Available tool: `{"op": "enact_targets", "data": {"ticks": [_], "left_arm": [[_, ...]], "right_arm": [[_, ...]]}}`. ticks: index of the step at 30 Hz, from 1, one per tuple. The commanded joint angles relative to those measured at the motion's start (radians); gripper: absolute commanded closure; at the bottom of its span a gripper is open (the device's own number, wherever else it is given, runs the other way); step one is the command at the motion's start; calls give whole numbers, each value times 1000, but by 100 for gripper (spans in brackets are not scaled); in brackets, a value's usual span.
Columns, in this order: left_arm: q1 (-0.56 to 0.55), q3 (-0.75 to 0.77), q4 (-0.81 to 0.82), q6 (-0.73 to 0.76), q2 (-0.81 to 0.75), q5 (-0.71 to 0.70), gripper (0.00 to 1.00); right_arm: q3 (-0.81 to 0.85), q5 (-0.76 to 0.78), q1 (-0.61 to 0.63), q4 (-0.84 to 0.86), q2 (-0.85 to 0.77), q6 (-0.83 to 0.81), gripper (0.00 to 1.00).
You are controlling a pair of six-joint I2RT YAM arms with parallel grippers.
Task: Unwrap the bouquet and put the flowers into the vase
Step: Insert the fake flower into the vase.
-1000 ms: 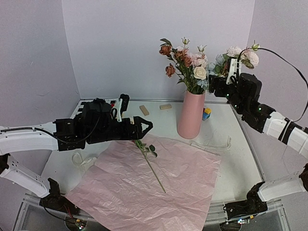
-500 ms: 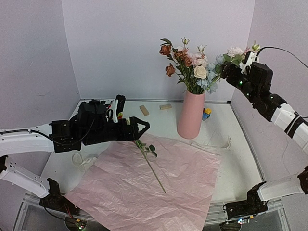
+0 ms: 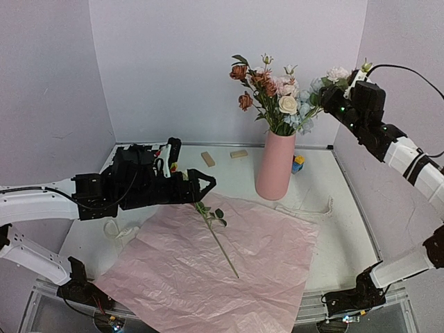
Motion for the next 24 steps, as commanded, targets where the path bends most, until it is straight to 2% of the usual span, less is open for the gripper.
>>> {"op": "enact_targets", "data": {"ticks": [1,4,10,13,24], "left_arm": [[-2,20,13,2,4,-2,5],[-2,21,13,3,5,-3,5],[-2,23,13,5,15,-4,5],[-2,28,13,6,26,-2,5],[-2,44,13,6,60,5,5]], "right_arm": [[53,-79,-5,75,6,-44,59],[50,-159,-4,97,5,-87,76],[42,-259,-4,90,19,-168,92],[34,-272,-4,68,32,-204,96],[1,-272,4,-28,79,-341,100]]}}
